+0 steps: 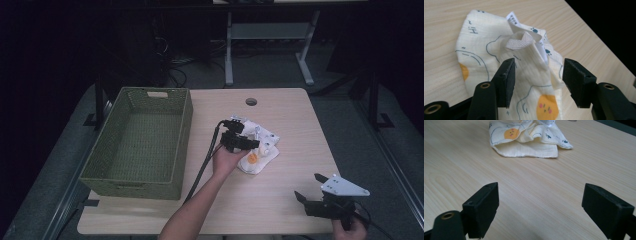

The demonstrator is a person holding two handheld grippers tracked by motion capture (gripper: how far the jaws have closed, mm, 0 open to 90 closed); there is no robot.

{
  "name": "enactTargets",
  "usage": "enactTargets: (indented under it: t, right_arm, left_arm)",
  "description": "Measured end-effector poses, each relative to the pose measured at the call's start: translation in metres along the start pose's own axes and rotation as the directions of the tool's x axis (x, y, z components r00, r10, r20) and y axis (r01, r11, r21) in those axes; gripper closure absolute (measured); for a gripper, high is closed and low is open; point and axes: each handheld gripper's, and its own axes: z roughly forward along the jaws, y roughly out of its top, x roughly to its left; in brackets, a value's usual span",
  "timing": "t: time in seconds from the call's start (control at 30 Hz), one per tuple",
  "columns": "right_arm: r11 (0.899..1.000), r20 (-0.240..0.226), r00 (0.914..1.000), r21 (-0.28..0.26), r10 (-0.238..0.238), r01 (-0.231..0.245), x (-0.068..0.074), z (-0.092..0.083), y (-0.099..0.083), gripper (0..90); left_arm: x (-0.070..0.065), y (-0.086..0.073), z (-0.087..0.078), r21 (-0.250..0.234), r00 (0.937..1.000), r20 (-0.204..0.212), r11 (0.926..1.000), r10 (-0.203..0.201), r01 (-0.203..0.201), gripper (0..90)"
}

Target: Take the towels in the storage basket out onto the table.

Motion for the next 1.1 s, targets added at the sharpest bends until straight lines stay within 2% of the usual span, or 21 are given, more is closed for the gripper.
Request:
enactTargets:
  t: [0.07, 0.13, 0.23, 0.4, 0.43, 0.57, 0.73, 1.1]
  right_arm:
    - [1.000, -0.002, 1.0000, 0.003, 0.001, -0.001, 0.000, 0.001, 0.000, 13.9]
    - [1.000, -0.002, 1.0000, 0.004, 0.002, -0.002, 0.000, 0.001, 0.000, 13.9]
    - [1.000, -0.001, 1.0000, 0.001, -0.010, 0.010, -0.001, 0.001, 0.001, 13.9]
    - [1.000, -0.002, 1.0000, 0.013, 0.000, 0.000, 0.000, 0.003, 0.001, 13.9]
    - [1.000, -0.001, 1.0000, 0.014, -0.001, 0.001, 0.000, 0.004, 0.002, 13.9]
    - [1.000, -0.001, 1.0000, 0.018, -0.007, 0.007, 0.000, 0.005, 0.002, 13.9]
    - [1.000, 0.004, 1.0000, 0.020, -0.007, 0.007, 0.000, 0.007, 0.003, 13.9]
    - [0.999, 0.009, 0.9998, 0.041, -0.017, 0.017, 0.002, 0.014, 0.005, 13.9]
  left_arm:
    - [-0.001, -0.002, -0.003, -0.013, 0.9999, -0.007, 0.9999, 0.011, -0.011, 42.3]
    - [-0.001, -0.003, -0.007, -0.004, 0.9992, -0.013, 0.9993, 0.037, -0.037, 41.3]
    - [-0.001, -0.004, -0.014, -0.015, 0.9992, -0.010, 0.9991, 0.039, -0.039, 38.9]
    - [-0.002, -0.009, -0.027, -0.028, 0.9988, -0.005, 0.9984, 0.049, -0.049, 37.9]
    - [-0.002, -0.010, -0.030, -0.027, 0.9980, -0.006, 0.9976, 0.063, -0.063, 37.9]
    - [-0.003, -0.015, -0.036, -0.038, 0.9968, -0.016, 0.9961, 0.079, -0.079, 37.2]
    - [-0.003, -0.023, -0.044, -0.049, 0.9968, -0.004, 0.9955, 0.080, -0.081, 35.9]
    - [-0.004, -0.036, -0.060, -0.069, 0.9943, 0.050, 0.9935, 0.094, -0.091, 35.3]
